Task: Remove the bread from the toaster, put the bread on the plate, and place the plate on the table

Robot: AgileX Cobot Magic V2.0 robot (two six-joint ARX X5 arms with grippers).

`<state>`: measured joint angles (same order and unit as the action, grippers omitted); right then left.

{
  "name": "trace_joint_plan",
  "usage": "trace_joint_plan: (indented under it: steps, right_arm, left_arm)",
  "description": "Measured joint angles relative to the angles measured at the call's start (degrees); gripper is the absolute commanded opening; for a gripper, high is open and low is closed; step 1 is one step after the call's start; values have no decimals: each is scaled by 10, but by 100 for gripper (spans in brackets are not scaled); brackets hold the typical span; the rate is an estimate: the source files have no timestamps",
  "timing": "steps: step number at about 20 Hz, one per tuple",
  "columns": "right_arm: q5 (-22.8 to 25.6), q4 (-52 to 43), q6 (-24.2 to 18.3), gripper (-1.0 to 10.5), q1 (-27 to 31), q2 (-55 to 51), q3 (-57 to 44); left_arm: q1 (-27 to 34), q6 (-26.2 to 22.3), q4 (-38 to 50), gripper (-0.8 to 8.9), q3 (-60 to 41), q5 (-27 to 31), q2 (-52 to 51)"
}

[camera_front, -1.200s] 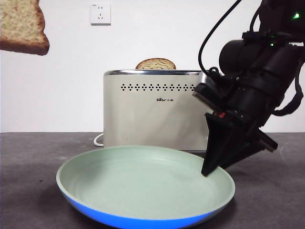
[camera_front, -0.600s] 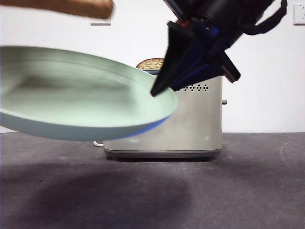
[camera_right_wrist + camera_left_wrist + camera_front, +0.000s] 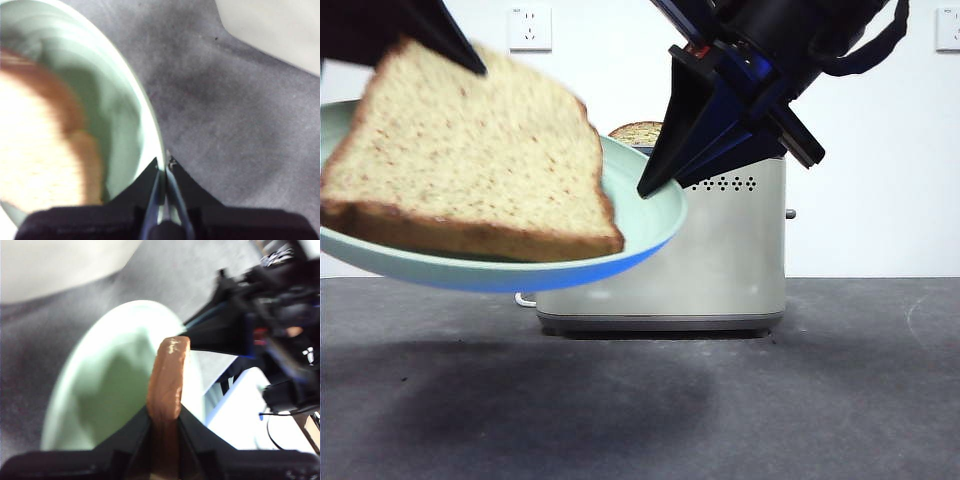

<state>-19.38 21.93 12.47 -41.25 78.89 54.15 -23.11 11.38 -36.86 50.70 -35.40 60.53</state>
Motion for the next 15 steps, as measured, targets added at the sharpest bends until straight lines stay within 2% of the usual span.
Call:
trace_joint_plan:
  steps: [1, 4, 11, 15]
  right_arm:
    - [-9, 3, 0, -17, 0, 0, 0]
    - [-21, 4, 1, -17, 0, 0, 0]
    - [-21, 41, 12, -17, 0, 0, 0]
    - [-42, 41, 12, -17, 0, 0, 0]
  left_arm:
    - [0, 0, 6, 74, 0, 9, 14]
    - [-2, 0, 6, 459, 0, 38, 34]
    - [-6, -2, -9, 478, 35, 33, 31]
    - [-6, -14, -41, 476, 79, 38, 31]
